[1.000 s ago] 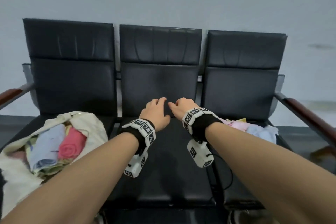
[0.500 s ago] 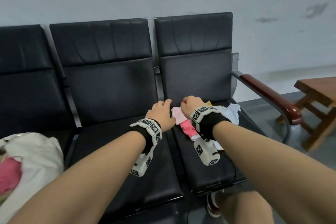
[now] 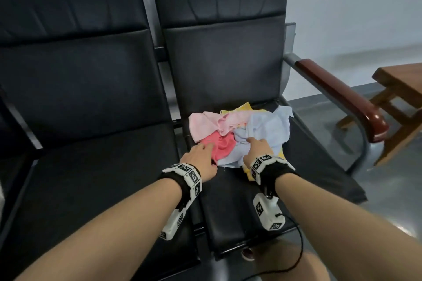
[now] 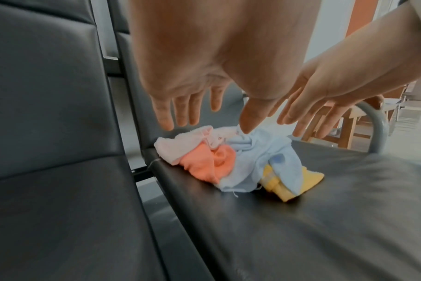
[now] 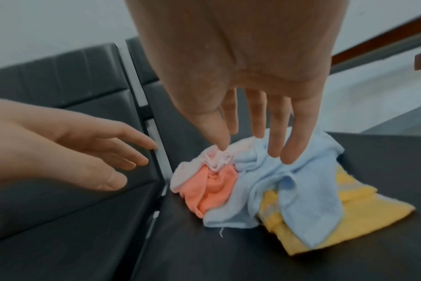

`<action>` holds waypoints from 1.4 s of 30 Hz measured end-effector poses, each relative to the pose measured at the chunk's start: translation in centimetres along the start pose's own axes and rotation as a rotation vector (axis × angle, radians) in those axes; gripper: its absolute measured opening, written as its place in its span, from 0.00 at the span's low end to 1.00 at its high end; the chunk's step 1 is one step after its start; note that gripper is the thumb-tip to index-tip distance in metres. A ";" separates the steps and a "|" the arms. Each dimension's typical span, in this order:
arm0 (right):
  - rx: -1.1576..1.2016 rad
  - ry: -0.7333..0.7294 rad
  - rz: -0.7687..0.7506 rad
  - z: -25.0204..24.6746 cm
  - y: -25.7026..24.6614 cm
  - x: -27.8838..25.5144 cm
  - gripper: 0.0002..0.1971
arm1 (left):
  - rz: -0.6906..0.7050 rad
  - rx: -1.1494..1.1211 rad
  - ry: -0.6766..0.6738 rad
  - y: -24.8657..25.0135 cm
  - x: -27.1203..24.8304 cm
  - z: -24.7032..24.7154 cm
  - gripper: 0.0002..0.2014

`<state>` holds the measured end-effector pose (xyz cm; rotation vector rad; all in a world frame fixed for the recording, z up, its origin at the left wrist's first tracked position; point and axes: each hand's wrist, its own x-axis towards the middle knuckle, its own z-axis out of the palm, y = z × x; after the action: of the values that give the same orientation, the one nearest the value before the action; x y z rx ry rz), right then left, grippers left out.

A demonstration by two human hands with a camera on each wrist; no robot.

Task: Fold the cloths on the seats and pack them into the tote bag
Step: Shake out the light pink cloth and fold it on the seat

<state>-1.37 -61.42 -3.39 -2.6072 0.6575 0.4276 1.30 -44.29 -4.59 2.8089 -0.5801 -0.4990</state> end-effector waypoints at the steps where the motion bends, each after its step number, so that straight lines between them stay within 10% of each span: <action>1: 0.014 0.006 0.027 0.8 0.2 0.8 0.31 | 0.003 0.001 -0.014 -0.2 0.6 0.9 0.33; 21: 0.096 -0.001 -0.053 8.8 -1.1 9.1 0.39 | -0.067 0.004 0.180 -2.7 14.2 6.9 0.41; 29: 0.160 -0.065 -0.125 8.2 -2.0 6.8 0.41 | -0.120 -0.056 0.136 -3.4 12.1 4.2 0.08; 34: 0.139 -0.086 -0.143 5.7 -3.5 4.2 0.35 | -0.139 -0.087 0.115 -2.9 8.9 0.4 0.10; 42: 0.144 0.108 -0.250 -0.9 -7.3 -1.2 0.44 | 0.026 -0.165 0.476 -0.7 1.8 -9.6 0.10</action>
<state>1.49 -55.54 0.12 -2.5440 0.3730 0.1576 6.62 -42.95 3.51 2.6199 -0.4470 0.1263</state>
